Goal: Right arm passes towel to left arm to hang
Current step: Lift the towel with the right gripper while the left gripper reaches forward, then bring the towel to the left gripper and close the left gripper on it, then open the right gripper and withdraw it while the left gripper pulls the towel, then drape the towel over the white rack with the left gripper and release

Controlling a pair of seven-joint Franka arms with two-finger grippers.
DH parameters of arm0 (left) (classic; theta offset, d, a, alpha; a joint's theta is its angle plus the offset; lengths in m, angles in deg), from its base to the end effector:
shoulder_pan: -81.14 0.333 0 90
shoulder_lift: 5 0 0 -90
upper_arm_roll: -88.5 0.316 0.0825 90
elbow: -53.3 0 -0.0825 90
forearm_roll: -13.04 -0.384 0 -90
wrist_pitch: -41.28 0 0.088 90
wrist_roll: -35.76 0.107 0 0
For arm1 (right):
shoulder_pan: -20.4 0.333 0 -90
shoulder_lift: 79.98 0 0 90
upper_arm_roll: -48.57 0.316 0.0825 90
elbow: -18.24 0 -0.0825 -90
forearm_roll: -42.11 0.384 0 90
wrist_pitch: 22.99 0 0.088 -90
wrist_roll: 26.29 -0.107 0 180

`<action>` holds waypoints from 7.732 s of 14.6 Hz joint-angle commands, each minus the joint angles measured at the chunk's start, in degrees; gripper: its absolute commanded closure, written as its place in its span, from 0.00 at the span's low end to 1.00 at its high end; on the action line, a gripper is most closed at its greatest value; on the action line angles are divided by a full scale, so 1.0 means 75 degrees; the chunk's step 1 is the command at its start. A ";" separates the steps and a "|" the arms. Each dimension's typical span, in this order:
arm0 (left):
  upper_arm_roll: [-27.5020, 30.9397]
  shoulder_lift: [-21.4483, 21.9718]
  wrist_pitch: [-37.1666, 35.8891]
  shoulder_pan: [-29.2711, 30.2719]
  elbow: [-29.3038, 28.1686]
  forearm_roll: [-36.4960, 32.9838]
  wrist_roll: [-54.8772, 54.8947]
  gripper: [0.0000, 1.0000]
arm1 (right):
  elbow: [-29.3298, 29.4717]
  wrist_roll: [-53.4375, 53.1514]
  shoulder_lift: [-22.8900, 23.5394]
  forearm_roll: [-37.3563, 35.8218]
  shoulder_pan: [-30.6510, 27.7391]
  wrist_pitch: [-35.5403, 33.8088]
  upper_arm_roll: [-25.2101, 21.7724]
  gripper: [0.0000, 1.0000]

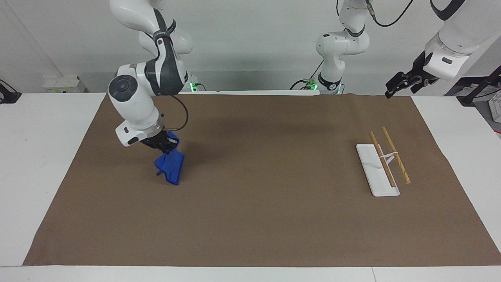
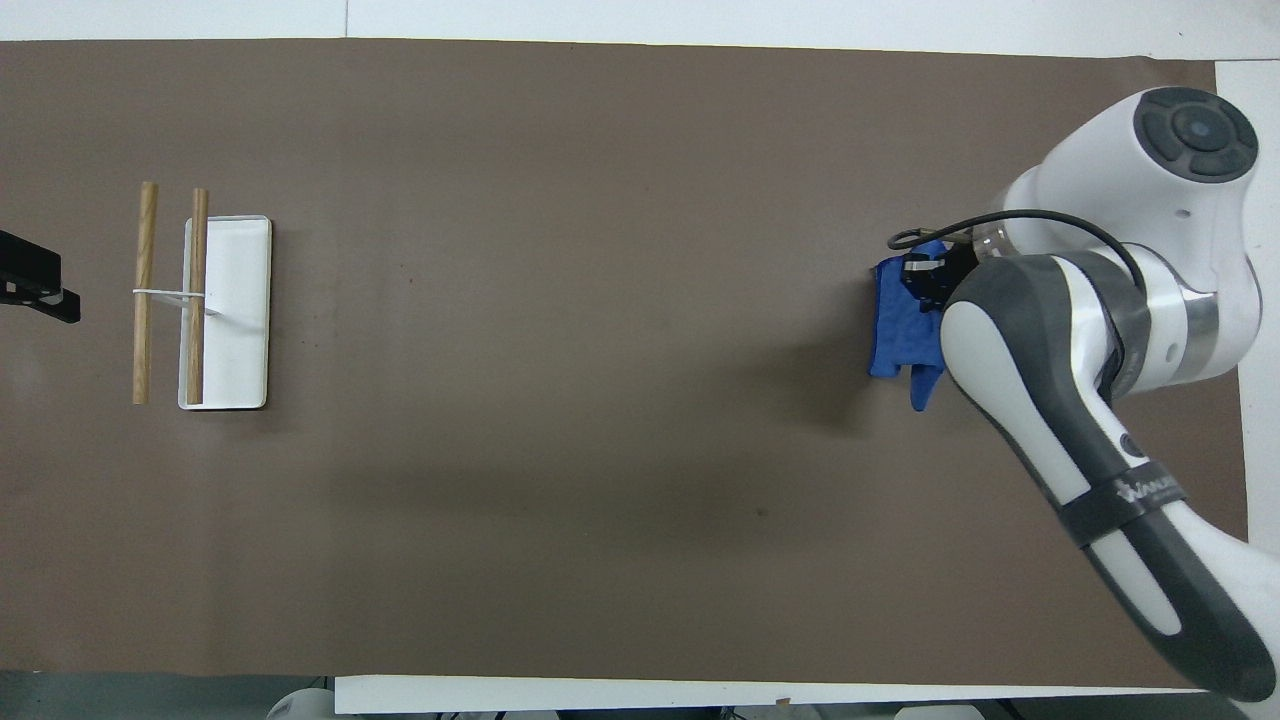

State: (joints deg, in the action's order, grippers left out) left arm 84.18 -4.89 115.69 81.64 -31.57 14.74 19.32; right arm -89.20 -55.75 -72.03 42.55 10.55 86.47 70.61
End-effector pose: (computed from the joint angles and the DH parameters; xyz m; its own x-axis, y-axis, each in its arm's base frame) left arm 0.5227 -0.0387 0.6454 0.9605 0.2117 -0.1805 0.2112 -0.9772 -0.0226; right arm 0.5714 0.1166 0.4347 0.9481 -0.2984 -0.1102 -0.3008 -0.9537 -0.0053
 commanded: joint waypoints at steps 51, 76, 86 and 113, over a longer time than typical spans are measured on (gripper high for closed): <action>-0.0010 0.1064 0.7434 -0.1673 -0.4986 0.3253 -0.9567 1.00 | 0.0652 -0.6672 0.0980 0.3117 0.0751 0.5058 0.3437 0.00; 0.0002 0.0666 0.9473 0.0647 -0.4891 0.3207 -0.8473 0.99 | 0.1354 0.4468 -0.1248 -0.0153 0.1185 -0.1903 -0.3513 0.00; 0.0014 0.0395 0.9380 0.1257 -0.4329 0.2962 -0.4258 0.98 | 0.1341 0.4467 -0.1248 -0.0059 0.1161 -0.2161 -0.3490 0.00; -0.0056 0.0267 0.4803 0.2103 -0.2434 0.0278 -0.1582 0.00 | 0.1341 0.4467 -0.1260 -0.0059 0.1150 -0.2266 -0.3502 0.00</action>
State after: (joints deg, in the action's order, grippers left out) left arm 84.24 -0.50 160.19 98.57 -57.41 19.74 6.86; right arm -80.00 -22.85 -81.77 42.30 19.30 70.69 44.40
